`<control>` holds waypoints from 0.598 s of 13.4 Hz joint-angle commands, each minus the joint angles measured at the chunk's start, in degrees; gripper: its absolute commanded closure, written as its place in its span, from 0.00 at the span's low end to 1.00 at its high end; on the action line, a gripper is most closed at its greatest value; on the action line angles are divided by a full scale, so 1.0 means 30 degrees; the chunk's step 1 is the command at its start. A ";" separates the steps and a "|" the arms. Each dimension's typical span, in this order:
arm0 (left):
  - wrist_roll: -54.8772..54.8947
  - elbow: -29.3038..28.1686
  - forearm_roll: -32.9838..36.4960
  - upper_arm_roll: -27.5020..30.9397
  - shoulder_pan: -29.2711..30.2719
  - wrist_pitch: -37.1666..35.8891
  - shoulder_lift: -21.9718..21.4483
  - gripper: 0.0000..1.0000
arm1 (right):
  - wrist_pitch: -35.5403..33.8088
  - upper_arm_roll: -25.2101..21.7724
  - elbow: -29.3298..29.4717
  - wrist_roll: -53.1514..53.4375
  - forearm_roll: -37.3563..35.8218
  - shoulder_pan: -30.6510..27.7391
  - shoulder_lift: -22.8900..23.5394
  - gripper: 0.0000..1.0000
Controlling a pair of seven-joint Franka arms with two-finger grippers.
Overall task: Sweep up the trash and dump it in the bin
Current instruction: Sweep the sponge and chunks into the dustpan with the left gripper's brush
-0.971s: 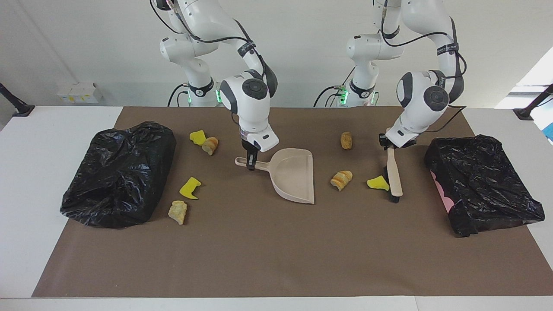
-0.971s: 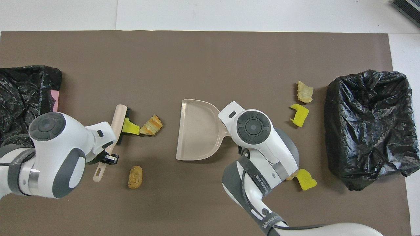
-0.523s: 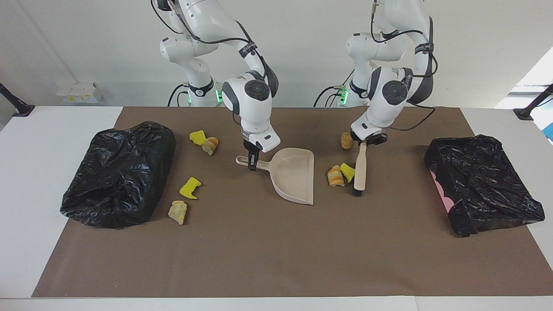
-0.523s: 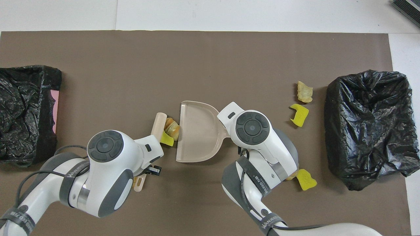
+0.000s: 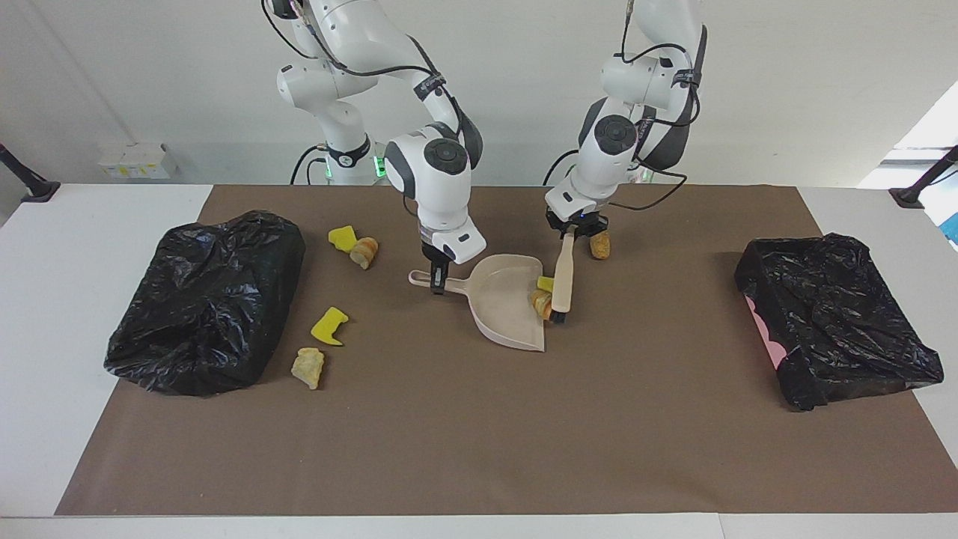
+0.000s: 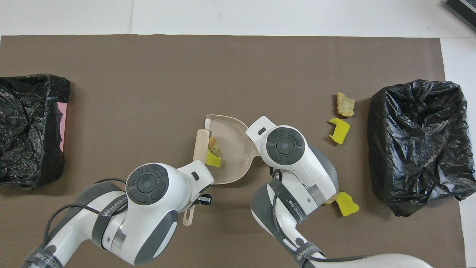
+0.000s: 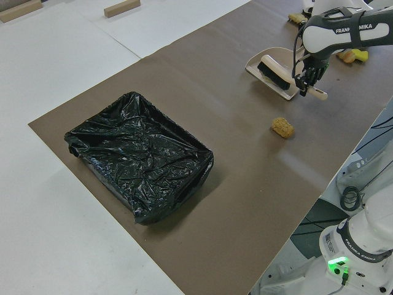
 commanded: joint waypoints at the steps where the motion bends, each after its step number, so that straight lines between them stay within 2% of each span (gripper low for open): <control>1: -0.1401 0.0924 -0.0273 0.0271 -0.0371 -0.1394 -0.0151 1.00 | 0.0130 0.0090 -0.0122 -0.0288 -0.0320 0.0043 -0.0041 1.00; 3: -0.1461 0.1571 -0.0273 0.0271 -0.0371 -0.3412 -0.0240 1.00 | 0.0130 0.0120 -0.0122 -0.0288 -0.0320 0.0072 -0.0041 1.00; 5: -0.1519 0.1165 -0.0302 0.0242 -0.0400 -0.4879 -0.0764 1.00 | 0.0160 0.0090 -0.0122 -0.0288 -0.0320 0.0072 -0.0041 1.00; 8: -0.1723 0.0023 -0.0302 0.0271 -0.0721 -0.4858 -0.1527 1.00 | 0.0336 0.0090 -0.0181 -0.0520 -0.0320 0.0072 -0.0041 1.00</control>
